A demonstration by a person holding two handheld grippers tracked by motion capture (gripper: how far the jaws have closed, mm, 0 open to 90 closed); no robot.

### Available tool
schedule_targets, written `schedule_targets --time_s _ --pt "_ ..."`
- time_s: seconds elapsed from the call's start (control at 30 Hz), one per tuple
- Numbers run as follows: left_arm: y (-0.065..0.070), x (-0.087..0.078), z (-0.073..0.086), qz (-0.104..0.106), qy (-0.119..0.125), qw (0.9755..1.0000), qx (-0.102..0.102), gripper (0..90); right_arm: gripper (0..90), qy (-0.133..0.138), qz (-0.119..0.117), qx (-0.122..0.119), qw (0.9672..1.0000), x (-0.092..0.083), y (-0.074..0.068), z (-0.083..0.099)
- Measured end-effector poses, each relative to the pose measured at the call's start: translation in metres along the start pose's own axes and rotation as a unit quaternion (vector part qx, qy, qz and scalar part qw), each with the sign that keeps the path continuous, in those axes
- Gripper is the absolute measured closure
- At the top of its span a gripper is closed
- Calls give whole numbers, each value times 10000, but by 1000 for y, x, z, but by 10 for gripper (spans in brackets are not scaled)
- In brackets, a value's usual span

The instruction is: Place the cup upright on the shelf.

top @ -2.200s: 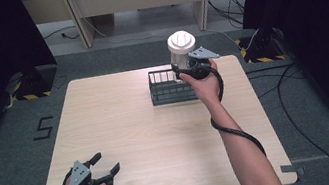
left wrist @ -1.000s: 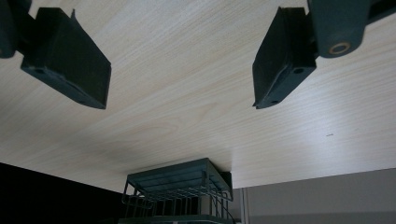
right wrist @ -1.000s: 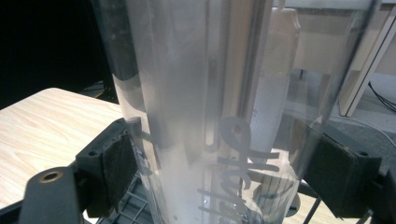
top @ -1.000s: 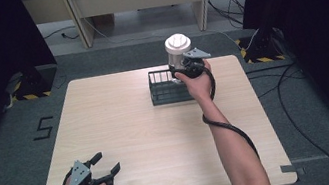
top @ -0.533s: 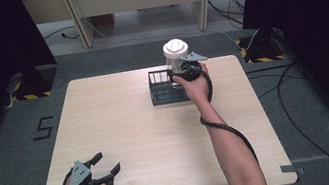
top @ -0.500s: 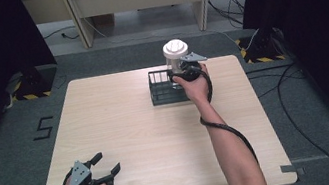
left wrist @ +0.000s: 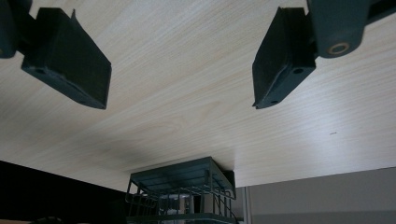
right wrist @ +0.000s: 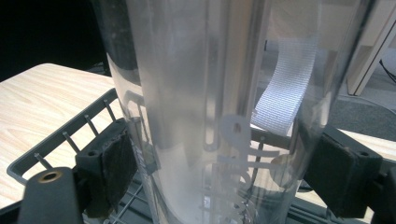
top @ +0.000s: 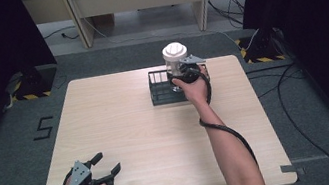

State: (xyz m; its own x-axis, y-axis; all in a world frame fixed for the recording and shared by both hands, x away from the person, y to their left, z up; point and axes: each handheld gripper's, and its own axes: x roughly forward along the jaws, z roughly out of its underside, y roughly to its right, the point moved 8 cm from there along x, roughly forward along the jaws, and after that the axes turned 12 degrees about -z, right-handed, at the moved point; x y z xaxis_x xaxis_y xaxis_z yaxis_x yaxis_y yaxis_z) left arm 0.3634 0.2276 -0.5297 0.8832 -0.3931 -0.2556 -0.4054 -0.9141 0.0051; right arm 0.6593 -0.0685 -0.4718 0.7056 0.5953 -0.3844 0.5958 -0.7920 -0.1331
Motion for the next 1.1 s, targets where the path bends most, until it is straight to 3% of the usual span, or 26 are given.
schedule_targets --time_s 0.77,1.1 --pt "1 1 0 19 -5 10000 18 193 155 57 -62 12 10000 -3 -1 9" --pt "1 1 0 21 -1 10000 27 193 155 102 -84 19 9999 -12 -3 12"
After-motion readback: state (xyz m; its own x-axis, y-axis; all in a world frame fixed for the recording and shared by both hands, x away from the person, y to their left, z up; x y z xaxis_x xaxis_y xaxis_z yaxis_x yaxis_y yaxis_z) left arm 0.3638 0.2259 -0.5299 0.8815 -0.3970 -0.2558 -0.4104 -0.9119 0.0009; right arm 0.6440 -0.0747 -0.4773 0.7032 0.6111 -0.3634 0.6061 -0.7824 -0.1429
